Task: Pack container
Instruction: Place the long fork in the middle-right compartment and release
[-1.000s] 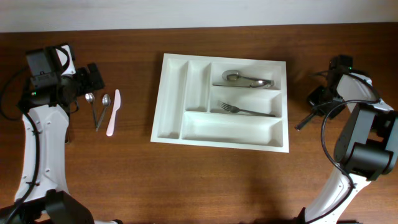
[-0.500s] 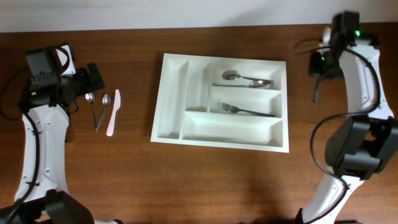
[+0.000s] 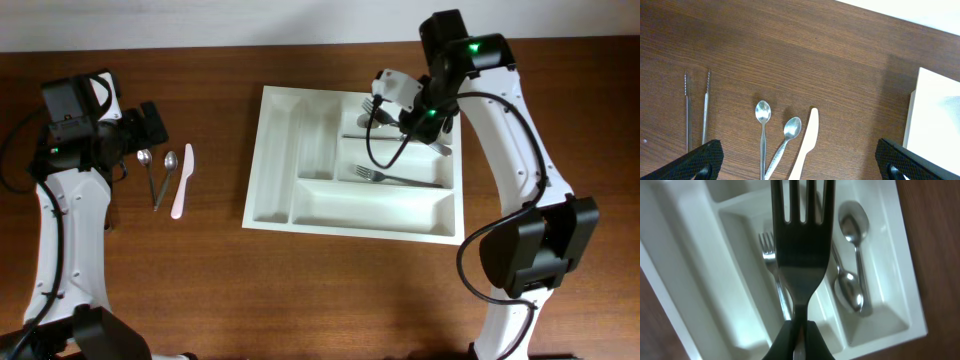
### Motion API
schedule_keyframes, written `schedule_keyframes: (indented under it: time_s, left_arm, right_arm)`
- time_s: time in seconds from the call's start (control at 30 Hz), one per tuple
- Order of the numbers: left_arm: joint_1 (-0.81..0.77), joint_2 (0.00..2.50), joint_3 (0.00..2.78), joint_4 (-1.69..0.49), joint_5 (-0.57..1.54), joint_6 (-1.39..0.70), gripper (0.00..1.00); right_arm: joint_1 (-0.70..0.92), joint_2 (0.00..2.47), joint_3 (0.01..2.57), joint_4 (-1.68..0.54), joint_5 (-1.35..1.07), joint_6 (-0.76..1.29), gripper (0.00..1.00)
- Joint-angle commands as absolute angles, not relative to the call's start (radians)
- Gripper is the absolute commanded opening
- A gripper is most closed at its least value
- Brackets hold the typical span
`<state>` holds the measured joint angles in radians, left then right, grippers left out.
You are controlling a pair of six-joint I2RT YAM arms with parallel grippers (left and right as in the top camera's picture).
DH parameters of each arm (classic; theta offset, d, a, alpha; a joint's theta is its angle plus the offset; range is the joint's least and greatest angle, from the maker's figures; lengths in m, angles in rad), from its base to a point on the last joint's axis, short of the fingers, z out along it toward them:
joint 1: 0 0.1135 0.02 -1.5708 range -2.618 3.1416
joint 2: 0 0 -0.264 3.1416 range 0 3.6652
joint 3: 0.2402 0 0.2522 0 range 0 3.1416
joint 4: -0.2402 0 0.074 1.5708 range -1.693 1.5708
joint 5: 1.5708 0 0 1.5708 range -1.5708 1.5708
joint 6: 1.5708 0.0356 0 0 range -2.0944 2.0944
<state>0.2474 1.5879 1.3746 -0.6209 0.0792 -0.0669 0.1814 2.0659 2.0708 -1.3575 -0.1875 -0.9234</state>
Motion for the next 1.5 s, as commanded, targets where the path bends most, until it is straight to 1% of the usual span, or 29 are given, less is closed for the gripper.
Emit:
schedule_keyframes:
  time_s: [0.0, 0.3, 0.47, 0.6, 0.7, 0.73, 0.77, 0.8, 0.83, 0.93, 0.97, 1.07, 1.17, 1.2, 1.27, 1.33, 1.47]
  left_arm:
    - [0.252, 1.595, 1.393, -0.619, 0.090, -0.051, 0.99]
    - [0.252, 1.595, 1.393, -0.619, 0.090, -0.051, 0.99]
    - [0.252, 1.595, 1.393, -0.619, 0.090, -0.051, 0.99]
    - [0.252, 1.595, 1.393, -0.619, 0.090, -0.051, 0.99]
    - [0.252, 1.595, 1.393, -0.619, 0.090, -0.051, 0.99]
    - [0.252, 1.595, 1.393, -0.619, 0.090, -0.051, 0.99]
    - [0.252, 1.595, 1.393, -0.619, 0.090, -0.051, 0.99]
    - [0.252, 1.595, 1.393, -0.619, 0.090, -0.051, 0.99]
    - [0.252, 1.595, 1.393, -0.619, 0.090, -0.051, 0.99]
    - [0.252, 1.595, 1.393, -0.619, 0.090, -0.051, 0.99]
    - [0.252, 1.595, 1.393, -0.619, 0.090, -0.051, 0.99]
    - [0.252, 1.595, 1.393, -0.619, 0.090, -0.051, 0.99]
    - [0.252, 1.595, 1.393, -0.619, 0.090, -0.051, 0.99]
    - [0.252, 1.595, 1.393, -0.619, 0.090, -0.051, 0.99]
    - [0.252, 1.595, 1.393, -0.619, 0.090, -0.051, 0.99]
    - [0.252, 1.595, 1.393, -0.619, 0.090, -0.051, 0.99]
    - [0.252, 1.595, 1.393, -0.591, 0.090, -0.052, 0.99]
  right_arm:
    - [0.196, 2.101, 2.061, -1.350, -0.215, -1.044, 0.04]
    - [0.197, 2.222, 2.052, -1.359, -0.243, -1.043, 0.04]
    - [0.204, 2.251, 2.051, -1.359, -0.259, -1.043, 0.04]
    - [0.217, 2.252, 2.051, -1.359, -0.258, -1.043, 0.12]
    - [0.224, 2.252, 2.051, -1.358, -0.258, -1.043, 0.23]
    - [0.224, 2.252, 2.051, -1.357, -0.258, -1.043, 0.25]
    - [0.224, 2.252, 2.051, -1.355, -0.258, -1.043, 0.29]
    - [0.224, 2.252, 2.051, -1.349, -0.254, -1.042, 0.36]
    - [0.223, 2.251, 2.052, -1.339, -0.247, -1.042, 0.38]
    - [0.223, 2.248, 2.062, -1.328, -0.240, -1.031, 0.38]
    - [0.223, 2.244, 2.071, -1.327, -0.239, -1.000, 0.38]
    - [0.215, 2.229, 2.123, -1.323, -0.225, -0.824, 0.37]
    - [0.183, 2.212, 2.220, -1.332, -0.154, -0.651, 0.37]
    - [0.154, 2.204, 2.300, -1.356, -0.113, -0.574, 0.38]
    - [0.109, 2.191, 2.405, -1.392, -0.089, -0.494, 0.39]
    - [0.060, 2.174, 2.504, -1.417, -0.089, -0.408, 0.42]
    - [-0.062, 2.146, 2.681, -1.444, -0.089, -0.189, 0.61]
